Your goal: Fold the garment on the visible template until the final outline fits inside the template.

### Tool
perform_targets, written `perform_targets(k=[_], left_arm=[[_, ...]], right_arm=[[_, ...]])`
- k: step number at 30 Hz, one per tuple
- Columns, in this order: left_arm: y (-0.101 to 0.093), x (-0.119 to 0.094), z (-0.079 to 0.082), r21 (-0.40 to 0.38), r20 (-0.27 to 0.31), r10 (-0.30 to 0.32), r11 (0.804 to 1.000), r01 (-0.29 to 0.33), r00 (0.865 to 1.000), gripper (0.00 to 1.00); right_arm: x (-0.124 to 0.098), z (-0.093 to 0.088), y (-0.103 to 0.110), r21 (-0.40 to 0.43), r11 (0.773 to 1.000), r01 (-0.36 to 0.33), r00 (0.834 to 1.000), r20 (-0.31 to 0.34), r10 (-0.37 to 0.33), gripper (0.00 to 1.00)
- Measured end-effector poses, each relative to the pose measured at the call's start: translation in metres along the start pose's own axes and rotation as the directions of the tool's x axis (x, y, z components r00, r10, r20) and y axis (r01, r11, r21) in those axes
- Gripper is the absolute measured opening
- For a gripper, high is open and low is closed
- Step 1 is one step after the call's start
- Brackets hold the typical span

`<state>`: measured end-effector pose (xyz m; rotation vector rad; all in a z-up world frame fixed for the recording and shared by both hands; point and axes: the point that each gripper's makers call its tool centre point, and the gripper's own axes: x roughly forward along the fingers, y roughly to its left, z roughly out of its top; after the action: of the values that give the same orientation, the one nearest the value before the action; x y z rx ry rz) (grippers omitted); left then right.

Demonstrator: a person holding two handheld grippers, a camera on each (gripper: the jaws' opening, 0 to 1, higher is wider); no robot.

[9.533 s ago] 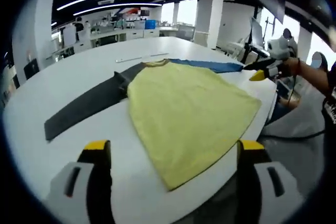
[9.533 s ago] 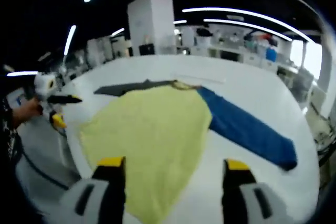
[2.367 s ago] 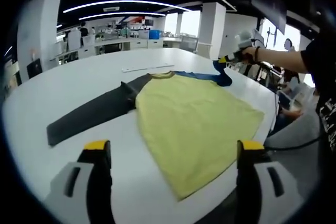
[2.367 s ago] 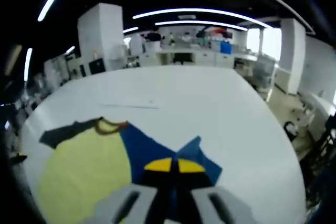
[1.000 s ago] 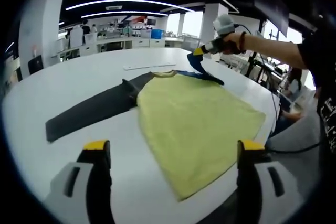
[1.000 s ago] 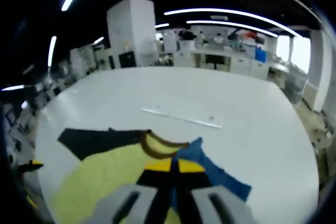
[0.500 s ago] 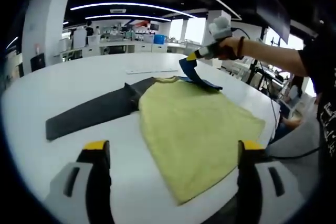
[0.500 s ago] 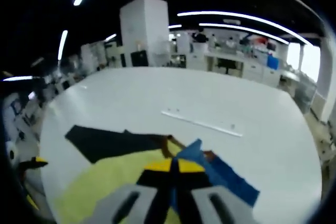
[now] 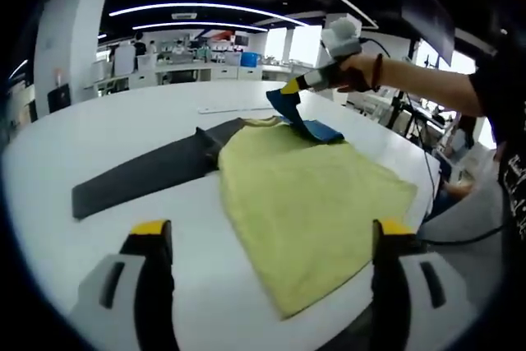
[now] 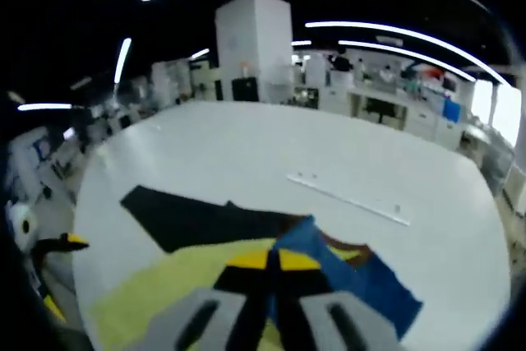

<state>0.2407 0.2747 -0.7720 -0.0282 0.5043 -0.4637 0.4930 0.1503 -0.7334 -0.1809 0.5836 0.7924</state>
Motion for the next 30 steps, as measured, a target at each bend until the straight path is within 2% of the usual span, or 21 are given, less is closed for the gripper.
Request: perform_targets(k=[3, 8, 12, 17, 24, 30], left_arm=[[-0.002, -0.001, 0.001, -0.001, 0.001, 0.004, 1.0, -0.004, 1.0, 0.99], [-0.003, 0.0, 0.001, -0.003, -0.003, 0.007, 1.0, -0.007, 1.0, 0.99], [-0.005, 0.0, 0.002, -0.005, -0.004, 0.007, 1.0, -0.007, 1.0, 0.98], [-0.003, 0.0, 0.002, -0.007, -0.003, 0.012, 1.0, -0.012, 1.0, 0.98], [-0.001, 0.0, 0.001, -0.009, -0.006, 0.011, 1.0, -0.011, 1.0, 0.98], [0.0, -0.001, 0.002, -0.011, -0.002, 0.012, 1.0, -0.012, 1.0, 0.98]], right_arm=[[0.002, -0.003, 0.012, -0.005, 0.999, -0.036, 0.999, -0.003, 0.036, 0.0], [0.005, -0.01, 0.031, -0.06, 0.995, -0.083, 0.997, -0.013, 0.083, 0.0], [0.009, -0.019, 0.041, -0.061, 0.991, -0.119, 0.993, -0.024, 0.118, 0.0], [0.017, -0.033, 0.046, -0.072, 0.989, -0.126, 0.991, -0.053, 0.122, 0.0], [0.024, -0.051, 0.062, -0.043, 0.99, -0.136, 0.988, -0.084, 0.133, 0.0], [0.039, -0.068, 0.07, -0.016, 0.988, -0.157, 0.98, -0.125, 0.153, 0.0]])
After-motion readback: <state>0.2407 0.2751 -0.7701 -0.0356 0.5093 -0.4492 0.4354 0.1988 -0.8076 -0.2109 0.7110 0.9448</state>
